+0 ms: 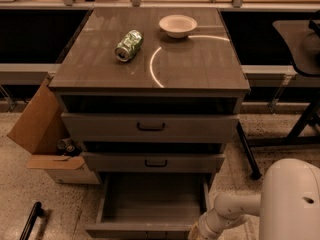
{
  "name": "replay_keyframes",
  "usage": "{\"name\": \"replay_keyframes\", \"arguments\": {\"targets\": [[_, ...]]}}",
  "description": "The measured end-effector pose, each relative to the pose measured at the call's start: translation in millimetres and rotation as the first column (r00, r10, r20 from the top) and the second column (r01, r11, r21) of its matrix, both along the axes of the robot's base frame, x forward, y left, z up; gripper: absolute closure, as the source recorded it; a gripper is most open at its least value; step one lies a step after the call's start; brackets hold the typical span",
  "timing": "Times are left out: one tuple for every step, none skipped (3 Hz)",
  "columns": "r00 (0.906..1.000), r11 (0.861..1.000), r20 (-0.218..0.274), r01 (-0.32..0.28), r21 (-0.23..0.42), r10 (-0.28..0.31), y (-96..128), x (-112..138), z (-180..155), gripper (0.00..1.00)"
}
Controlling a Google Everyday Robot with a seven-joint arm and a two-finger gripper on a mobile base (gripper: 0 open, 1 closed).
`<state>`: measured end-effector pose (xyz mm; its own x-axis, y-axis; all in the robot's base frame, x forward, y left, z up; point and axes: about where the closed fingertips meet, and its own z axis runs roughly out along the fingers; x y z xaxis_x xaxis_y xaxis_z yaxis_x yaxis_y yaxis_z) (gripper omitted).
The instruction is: Close bottom drawer
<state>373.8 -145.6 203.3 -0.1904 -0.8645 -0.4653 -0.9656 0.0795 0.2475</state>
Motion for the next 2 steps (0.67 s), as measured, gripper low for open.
{"name": "replay_keyframes", "arguments": {"targets": [[0.9991,0.999,-0.001,0.043,-0.006,-0.043,-2.0,-3.2,-29.6,1.00],[0.9976,0.998,0.010,0.068,0.003,-0.068,-2.8,1.8,-43.4,1.00]]}}
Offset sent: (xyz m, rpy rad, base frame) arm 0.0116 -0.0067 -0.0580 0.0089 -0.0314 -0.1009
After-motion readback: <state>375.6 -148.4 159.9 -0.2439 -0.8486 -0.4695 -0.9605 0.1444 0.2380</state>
